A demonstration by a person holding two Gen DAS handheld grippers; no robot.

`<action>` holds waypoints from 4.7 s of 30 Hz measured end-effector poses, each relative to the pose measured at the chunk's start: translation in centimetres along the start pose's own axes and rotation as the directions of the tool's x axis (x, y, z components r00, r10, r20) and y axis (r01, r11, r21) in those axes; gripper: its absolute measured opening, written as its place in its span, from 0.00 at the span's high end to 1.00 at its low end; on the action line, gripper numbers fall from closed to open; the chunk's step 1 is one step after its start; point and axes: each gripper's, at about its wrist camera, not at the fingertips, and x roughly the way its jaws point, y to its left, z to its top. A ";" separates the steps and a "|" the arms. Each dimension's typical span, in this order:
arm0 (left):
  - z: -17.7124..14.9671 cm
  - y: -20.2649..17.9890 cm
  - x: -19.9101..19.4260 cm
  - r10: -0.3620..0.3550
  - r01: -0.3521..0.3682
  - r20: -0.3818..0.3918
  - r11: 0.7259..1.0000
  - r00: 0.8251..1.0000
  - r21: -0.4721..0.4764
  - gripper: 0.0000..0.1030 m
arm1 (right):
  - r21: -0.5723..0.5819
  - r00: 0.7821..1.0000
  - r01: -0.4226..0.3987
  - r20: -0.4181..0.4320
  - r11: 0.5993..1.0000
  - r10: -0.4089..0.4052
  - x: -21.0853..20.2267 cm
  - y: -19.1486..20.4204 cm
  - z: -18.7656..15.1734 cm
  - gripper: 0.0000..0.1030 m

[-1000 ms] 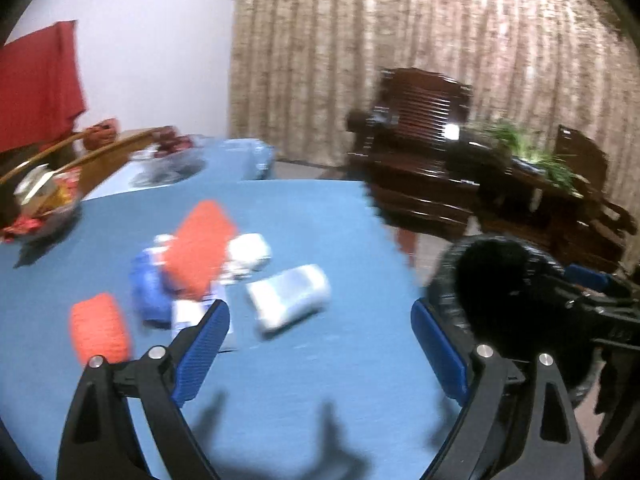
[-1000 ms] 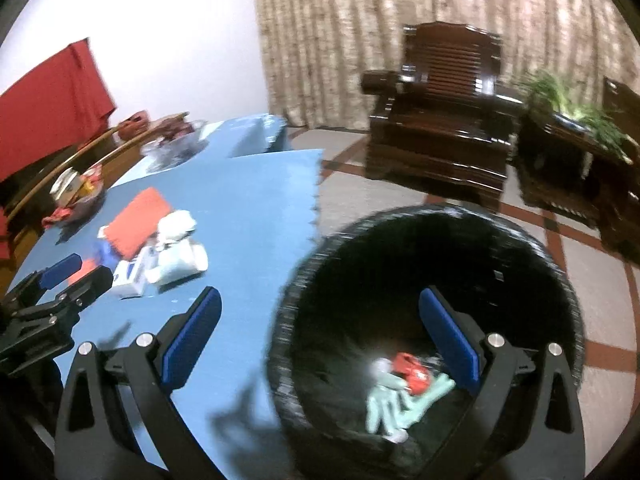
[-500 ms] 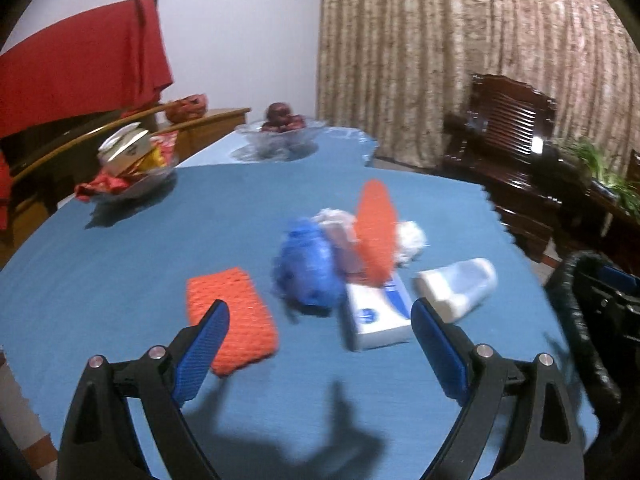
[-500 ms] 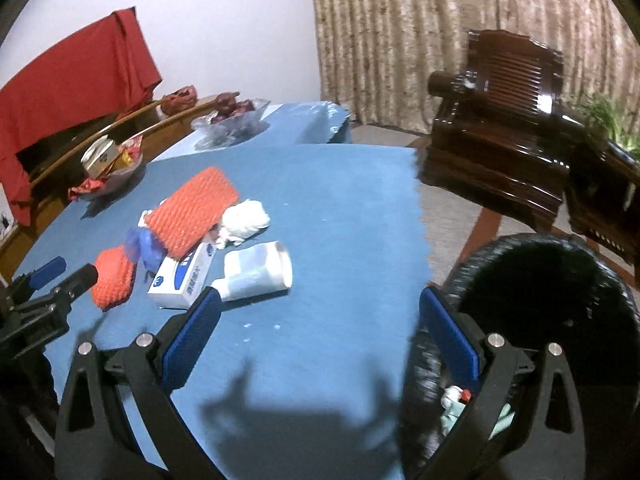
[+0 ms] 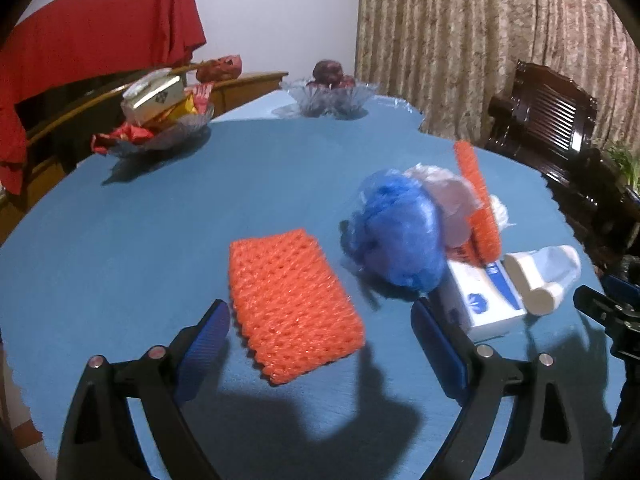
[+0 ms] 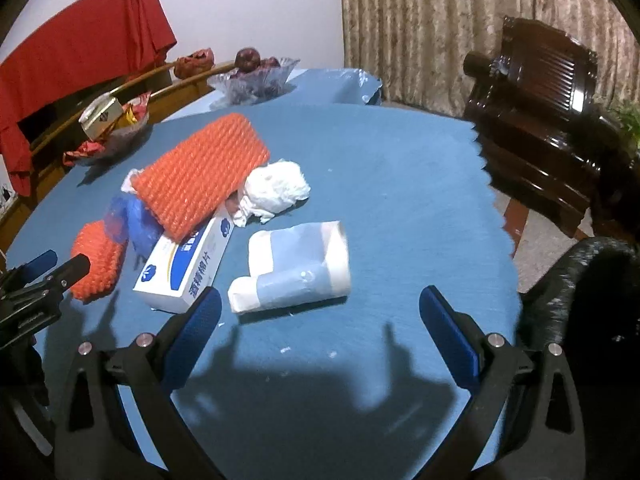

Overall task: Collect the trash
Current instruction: 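Grasp the orange foam net with the left gripper while the right gripper grasps the white cup, then carry the cup and net over the black bin and open both grippers, then grasp the blue plastic bag with the left gripper while the right gripper grasps the second orange net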

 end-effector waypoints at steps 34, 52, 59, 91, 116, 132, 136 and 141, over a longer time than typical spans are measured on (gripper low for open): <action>0.4 -0.3 3.1 -0.028 0.028 -0.100 1.000 0.995 -0.008 0.59 | -0.012 0.995 -0.035 -0.095 0.999 0.034 3.8 0.8 0.9 0.30; 2.2 -2.6 -6.6 -0.110 0.109 0.054 0.994 0.992 0.016 0.66 | 0.027 0.999 -0.028 0.034 0.999 0.027 -5.9 -1.6 1.2 0.30; 2.7 -6.2 -9.5 -0.182 0.176 0.085 0.982 0.980 0.075 0.66 | 0.059 0.996 0.008 0.092 0.998 -0.014 -10.8 -4.0 0.6 0.30; 0.7 -32.0 -12.9 -0.591 0.558 -0.039 0.735 0.806 0.385 0.66 | 0.295 0.932 0.319 0.077 0.901 -0.355 -21.9 -21.3 -7.9 0.30; -1.8 -37.8 -11.3 -0.654 0.663 -0.176 0.641 0.736 0.387 0.17 | 0.344 0.897 0.412 0.008 0.844 -0.442 -21.6 -26.7 -11.7 0.11; 1.1 -29.8 -11.9 -0.584 0.558 -0.033 0.757 0.811 0.340 0.12 | 0.315 0.914 0.358 0.075 0.879 -0.399 -22.2 -23.4 -9.3 0.09; 1.9 -26.8 -12.0 -0.545 0.514 0.010 0.796 0.838 0.319 0.12 | 0.281 0.930 0.318 0.097 0.906 -0.356 -21.4 -21.2 -7.8 0.09; 3.0 -22.3 -11.9 -0.483 0.447 0.069 0.849 0.873 0.282 0.12 | 0.238 0.947 0.262 0.125 0.935 -0.297 -20.1 -18.2 -5.6 0.09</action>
